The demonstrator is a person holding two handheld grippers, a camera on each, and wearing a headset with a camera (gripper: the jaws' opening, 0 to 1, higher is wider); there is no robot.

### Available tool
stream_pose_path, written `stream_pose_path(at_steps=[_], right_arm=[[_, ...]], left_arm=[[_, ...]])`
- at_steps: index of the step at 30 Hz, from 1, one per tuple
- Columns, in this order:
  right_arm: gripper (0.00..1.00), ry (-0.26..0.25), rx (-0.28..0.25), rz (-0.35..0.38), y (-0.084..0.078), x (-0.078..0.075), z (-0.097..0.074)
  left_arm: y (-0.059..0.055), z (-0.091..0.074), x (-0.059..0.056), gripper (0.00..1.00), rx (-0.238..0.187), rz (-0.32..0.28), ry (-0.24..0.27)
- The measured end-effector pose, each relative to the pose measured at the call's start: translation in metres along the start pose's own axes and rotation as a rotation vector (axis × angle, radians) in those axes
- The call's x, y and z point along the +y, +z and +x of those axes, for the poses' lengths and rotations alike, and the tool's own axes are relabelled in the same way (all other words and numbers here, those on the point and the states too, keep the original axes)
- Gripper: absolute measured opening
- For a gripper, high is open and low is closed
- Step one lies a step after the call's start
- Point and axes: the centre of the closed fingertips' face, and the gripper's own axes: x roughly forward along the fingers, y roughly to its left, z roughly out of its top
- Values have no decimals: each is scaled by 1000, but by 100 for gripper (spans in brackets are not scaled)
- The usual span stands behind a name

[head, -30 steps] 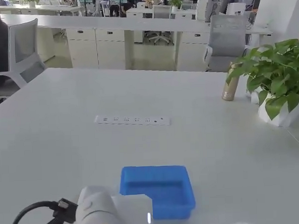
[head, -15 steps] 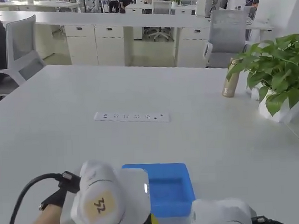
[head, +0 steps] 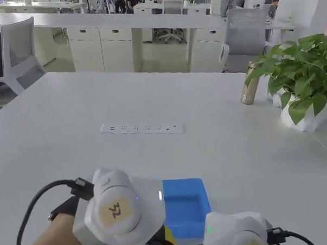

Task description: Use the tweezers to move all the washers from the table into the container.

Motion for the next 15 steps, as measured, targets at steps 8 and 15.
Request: stream_pose_path(at_steps=[8, 15], right_arm=[[8, 43, -58, 58, 15, -2, -13], [3, 16, -4, 71, 5, -7, -10]], left_arm=[[-1, 4, 6, 0, 40, 13, -41], [3, 5, 16, 0, 20, -8, 26]])
